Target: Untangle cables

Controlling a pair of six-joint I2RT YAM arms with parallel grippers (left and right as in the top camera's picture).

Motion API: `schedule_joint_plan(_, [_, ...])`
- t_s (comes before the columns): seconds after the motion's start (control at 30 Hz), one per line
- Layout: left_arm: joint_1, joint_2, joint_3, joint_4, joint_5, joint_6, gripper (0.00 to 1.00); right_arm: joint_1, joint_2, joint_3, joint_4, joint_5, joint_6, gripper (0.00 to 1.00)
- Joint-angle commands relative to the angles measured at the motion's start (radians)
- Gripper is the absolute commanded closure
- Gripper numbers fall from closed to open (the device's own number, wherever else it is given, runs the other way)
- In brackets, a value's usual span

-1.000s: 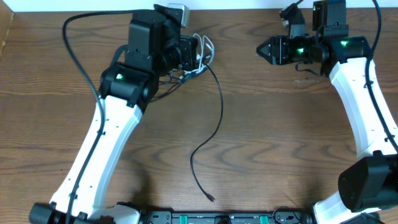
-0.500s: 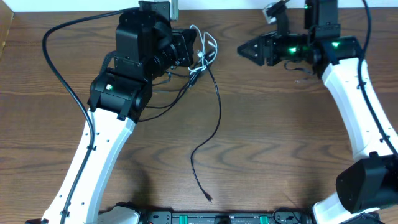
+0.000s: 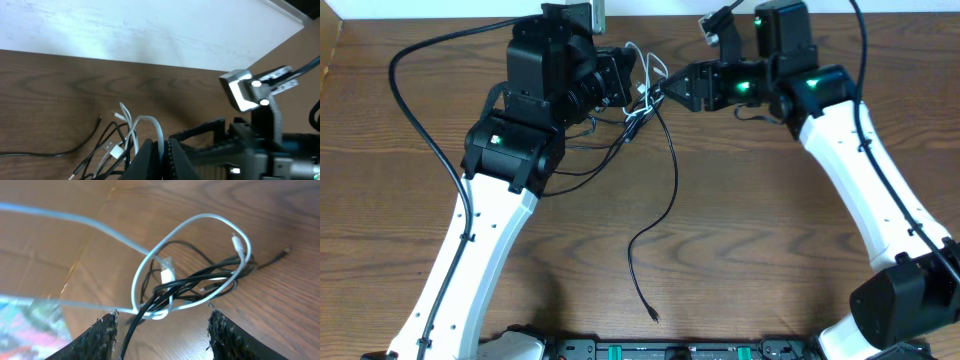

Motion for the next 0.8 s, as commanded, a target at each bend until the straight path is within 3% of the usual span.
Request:
schedule_joint_plan(0.0, [-0.002,0.0,0.014,0.006,0.016,-0.024,0.92,0.054,0.017,0.008,0.029,0.202,0.127,0.44])
schedule_joint_plan(0.2, [-0.002,0.0,0.014,0.006,0.016,-0.034,0.93,0.122,0.083,0.008,0.139,0.276,0.226,0.45])
schedule_joint_plan(0.3, [-0.002,0.0,0.014,0.006,0.016,-0.042,0.92,0.143,0.126,0.008,0.183,0.276,0.271,0.52])
schedule_joint_plan(0.4, [-0.001,0.0,0.014,0.005,0.014,-0.042,0.93,0.146,0.145,0.008,0.198,0.277,0.283,0.68])
schedule_joint_plan(0.43, [-0.001,0.0,0.014,0.004,0.011,-0.041,0.92,0.144,0.144,0.008,0.197,0.278,0.283,0.77])
schedule_joint_plan(0.47, [-0.001,0.0,0.014,0.002,0.008,-0.037,0.92,0.139,0.143,0.008,0.195,0.284,0.279,0.92])
schedule_joint_plan(0.5, [-0.001,0.0,0.014,-0.003,-0.001,-0.032,0.92,0.131,0.138,0.008,0.188,0.285,0.269,0.99])
schedule_joint_plan(0.77, [-0.001,0.018,0.006,-0.145,-0.367,-0.019,0.93,0.005,0.038,0.008,0.034,0.267,0.183,0.99])
